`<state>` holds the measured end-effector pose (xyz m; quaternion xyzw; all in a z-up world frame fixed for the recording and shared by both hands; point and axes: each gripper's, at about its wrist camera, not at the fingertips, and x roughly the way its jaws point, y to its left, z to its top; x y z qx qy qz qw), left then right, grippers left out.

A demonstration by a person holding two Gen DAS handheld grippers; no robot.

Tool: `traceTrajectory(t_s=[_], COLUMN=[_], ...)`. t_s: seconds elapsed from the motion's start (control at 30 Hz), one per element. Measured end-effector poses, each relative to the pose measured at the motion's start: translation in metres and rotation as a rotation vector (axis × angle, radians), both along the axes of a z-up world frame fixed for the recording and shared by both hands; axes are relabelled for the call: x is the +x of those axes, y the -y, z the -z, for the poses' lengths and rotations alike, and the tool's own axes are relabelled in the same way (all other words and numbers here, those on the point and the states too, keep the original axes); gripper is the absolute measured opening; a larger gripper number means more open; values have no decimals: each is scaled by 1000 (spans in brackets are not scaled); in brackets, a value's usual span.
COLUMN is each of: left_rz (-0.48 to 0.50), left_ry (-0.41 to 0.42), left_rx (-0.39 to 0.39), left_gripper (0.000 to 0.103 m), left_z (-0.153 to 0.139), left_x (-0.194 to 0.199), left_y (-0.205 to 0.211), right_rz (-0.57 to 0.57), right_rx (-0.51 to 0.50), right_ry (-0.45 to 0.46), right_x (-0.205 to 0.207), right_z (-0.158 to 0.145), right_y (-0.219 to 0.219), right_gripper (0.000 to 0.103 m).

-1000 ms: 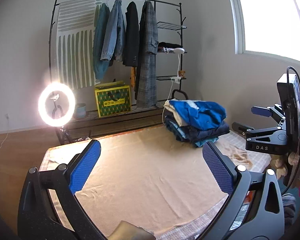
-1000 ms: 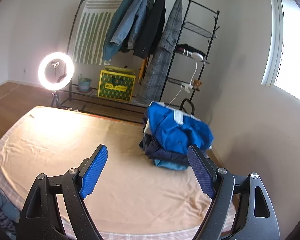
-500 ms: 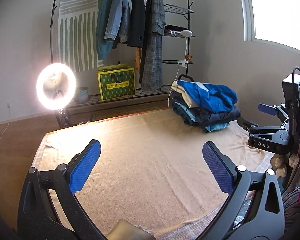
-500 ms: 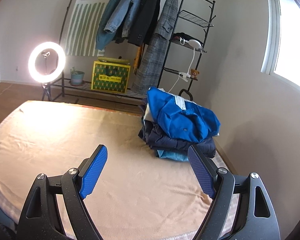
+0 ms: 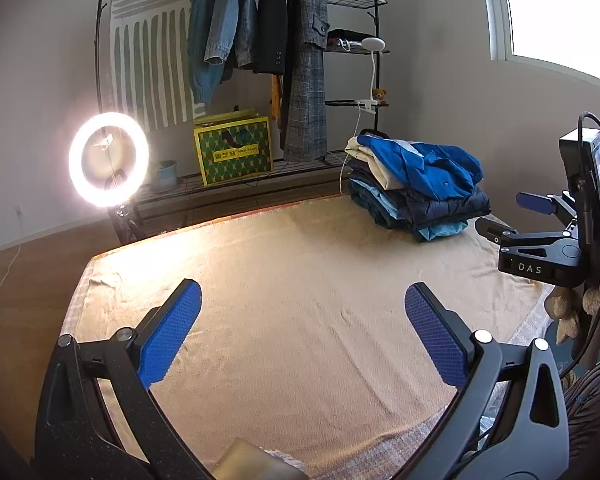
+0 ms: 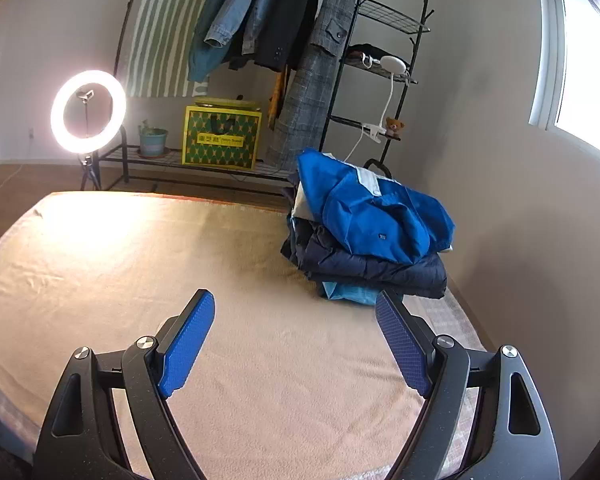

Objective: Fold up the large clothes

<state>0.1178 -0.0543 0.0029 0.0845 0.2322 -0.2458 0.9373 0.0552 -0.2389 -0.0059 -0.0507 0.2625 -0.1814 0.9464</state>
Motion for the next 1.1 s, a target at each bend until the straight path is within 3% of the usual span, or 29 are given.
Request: traceTrajectory(t_s=[0.4, 1.1], left_rz=[-49, -43], left_ry=[24, 15], left_rx=[34, 28], left_gripper=[103, 103], left_z=[1, 3], left_x=[-4, -9], left_y=[3, 5], right_rz=[2, -23], right_rx=[-5, -20], right_ry=[-6, -16], right_x=[-3, -5], right_z=[3, 5], right_y=[0, -4], right_gripper=[83, 83])
